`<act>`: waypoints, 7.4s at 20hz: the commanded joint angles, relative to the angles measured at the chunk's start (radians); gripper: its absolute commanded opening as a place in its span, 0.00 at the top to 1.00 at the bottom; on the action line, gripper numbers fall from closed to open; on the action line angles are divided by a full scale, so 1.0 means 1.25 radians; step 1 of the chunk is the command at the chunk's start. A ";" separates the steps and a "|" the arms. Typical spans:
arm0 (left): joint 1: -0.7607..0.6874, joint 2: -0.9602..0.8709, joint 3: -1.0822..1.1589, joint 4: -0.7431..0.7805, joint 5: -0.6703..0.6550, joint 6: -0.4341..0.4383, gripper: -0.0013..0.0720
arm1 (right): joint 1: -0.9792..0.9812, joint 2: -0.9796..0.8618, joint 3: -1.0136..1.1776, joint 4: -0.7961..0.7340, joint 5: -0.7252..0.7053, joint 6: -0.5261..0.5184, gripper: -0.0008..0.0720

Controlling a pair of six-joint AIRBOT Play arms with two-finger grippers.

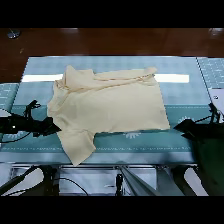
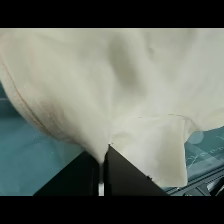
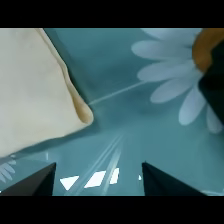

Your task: Fold the shirts.

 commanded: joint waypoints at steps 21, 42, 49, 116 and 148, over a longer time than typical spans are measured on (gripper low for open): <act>-0.001 0.034 0.178 -0.248 -0.013 -0.009 0.95 | 0.360 -0.340 0.632 0.151 -0.060 0.028 0.96; -0.180 0.548 1.043 0.303 0.034 -0.200 0.95 | 0.346 0.196 1.245 -0.206 0.259 0.103 0.96; -0.185 0.534 0.733 0.293 0.043 -0.200 0.95 | 0.346 0.193 0.986 -0.145 0.269 0.107 0.95; 0.057 0.102 -0.108 0.041 -0.015 -0.084 0.03 | 0.212 -0.128 0.238 0.197 -0.031 -0.127 0.13; -0.136 0.137 -0.068 -0.048 0.030 -0.037 0.94 | 0.098 -0.290 0.077 0.070 0.013 -0.073 0.13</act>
